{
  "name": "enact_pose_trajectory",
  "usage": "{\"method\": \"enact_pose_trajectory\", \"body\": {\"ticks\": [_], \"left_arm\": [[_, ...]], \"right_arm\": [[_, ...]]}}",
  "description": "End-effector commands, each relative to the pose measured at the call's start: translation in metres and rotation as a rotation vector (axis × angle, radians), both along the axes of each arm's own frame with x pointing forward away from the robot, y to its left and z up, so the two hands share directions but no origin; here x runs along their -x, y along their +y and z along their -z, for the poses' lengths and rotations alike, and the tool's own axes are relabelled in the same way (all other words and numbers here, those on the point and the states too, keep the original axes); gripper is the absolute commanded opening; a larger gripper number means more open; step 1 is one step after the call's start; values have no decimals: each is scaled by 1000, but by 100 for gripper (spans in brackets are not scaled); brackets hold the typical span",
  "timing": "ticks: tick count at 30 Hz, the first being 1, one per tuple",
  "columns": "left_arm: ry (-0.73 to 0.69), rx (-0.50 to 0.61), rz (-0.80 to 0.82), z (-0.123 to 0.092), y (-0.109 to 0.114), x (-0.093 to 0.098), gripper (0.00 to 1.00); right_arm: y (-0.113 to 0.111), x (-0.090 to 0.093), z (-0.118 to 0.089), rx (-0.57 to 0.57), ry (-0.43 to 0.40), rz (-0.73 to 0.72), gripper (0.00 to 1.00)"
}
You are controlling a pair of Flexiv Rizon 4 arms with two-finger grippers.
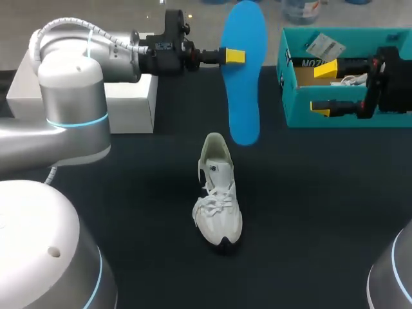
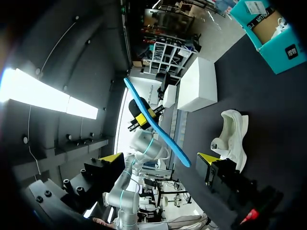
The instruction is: Take the shoe out of the shoebox, open the shoe tongue, remove and reinsert the insole, then place the shoe into the shoebox
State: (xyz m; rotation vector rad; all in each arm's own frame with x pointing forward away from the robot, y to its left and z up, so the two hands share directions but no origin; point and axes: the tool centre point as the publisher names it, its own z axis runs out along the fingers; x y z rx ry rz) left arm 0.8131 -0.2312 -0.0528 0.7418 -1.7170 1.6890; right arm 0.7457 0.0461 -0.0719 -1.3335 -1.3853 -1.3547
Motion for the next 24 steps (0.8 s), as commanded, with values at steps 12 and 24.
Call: {"method": "enact_pose_trajectory", "body": {"ticks": [12, 24], "left_arm": [[750, -88, 15, 2, -4, -11, 0], [771, -50, 43, 5, -3, -11, 0]], "right_arm": [[1, 0, 0, 2, 1, 1, 100], [1, 0, 0, 2, 1, 1, 100]]}}
